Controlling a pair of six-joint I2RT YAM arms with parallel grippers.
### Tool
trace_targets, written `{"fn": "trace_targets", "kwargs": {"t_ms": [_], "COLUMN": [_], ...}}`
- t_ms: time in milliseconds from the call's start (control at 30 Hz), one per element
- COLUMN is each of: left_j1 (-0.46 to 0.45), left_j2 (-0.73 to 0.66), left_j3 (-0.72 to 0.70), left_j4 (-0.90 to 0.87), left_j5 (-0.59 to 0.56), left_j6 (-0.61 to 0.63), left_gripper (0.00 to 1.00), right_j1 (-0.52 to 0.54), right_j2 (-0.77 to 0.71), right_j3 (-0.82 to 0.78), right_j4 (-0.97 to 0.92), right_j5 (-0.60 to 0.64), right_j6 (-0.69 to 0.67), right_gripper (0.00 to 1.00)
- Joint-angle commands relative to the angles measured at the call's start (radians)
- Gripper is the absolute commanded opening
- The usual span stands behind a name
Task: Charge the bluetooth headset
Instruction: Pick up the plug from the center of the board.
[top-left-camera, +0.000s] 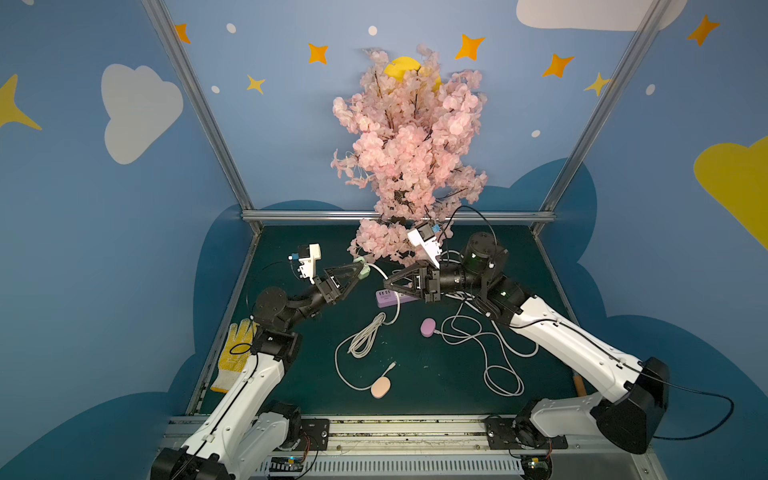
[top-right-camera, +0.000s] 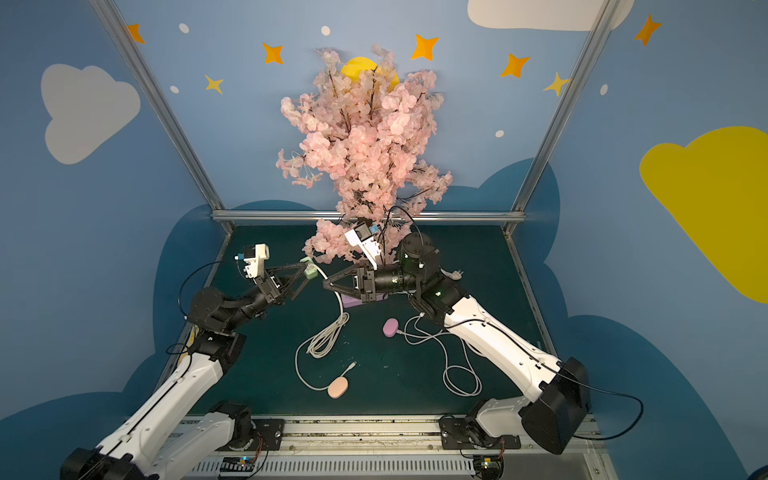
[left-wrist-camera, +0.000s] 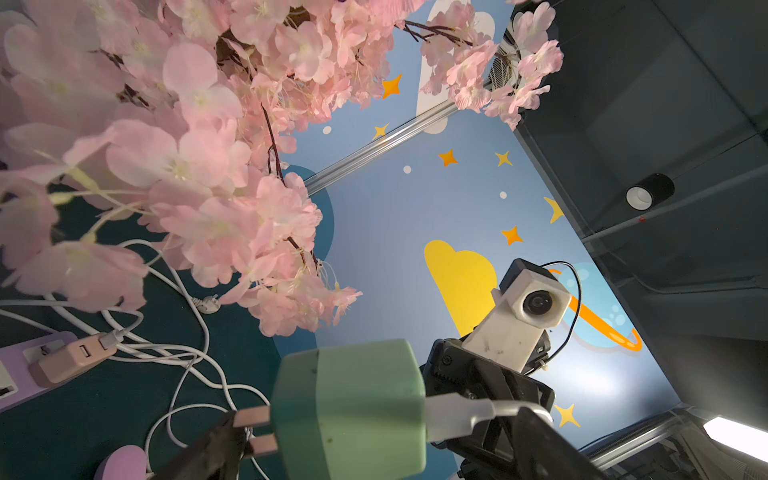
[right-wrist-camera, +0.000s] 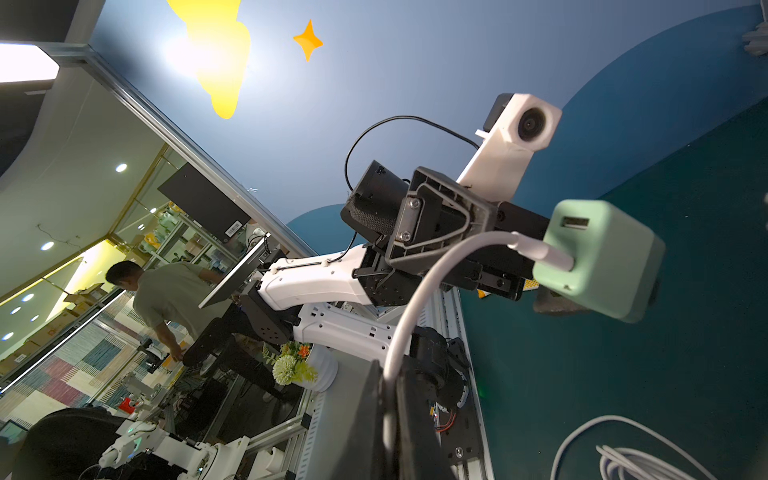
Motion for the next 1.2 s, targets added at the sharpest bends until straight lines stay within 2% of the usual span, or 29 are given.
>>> {"fn": "trace_targets", "kwargs": {"t_ms": [0,467,767,1167], "left_j1": [-0.001,0.005,0.003,-0.049], "left_j2": [0.002,0.043,0.137,0.141], "left_j3": [0.009,-0.022,0.012,0.011], "left_j4": [0.054,0.129,0.32,0.348], "left_j5": [0.019,-0.004,-0.013,0.002], "left_j6": [0.0,-0.003,-0.114,-0.11], "left_gripper": [1.0,1.0,1.0,0.97], "right_j1": [-0.009,-0.025,-0.034,-0.07], "right_j2": [-0.026,-0.031,-0.025,-0.013], "right_j3": [0.017,-0.017,-0.04,-0.069], "right_j4": [0.084,0.167,0.206,0.308], "right_j5": [-0.019,-0.03,-0.037,-0.044], "right_j6": [0.023,0.075,0.091,0.161], "right_gripper": [0.0,0.0,0.0,0.0]}}
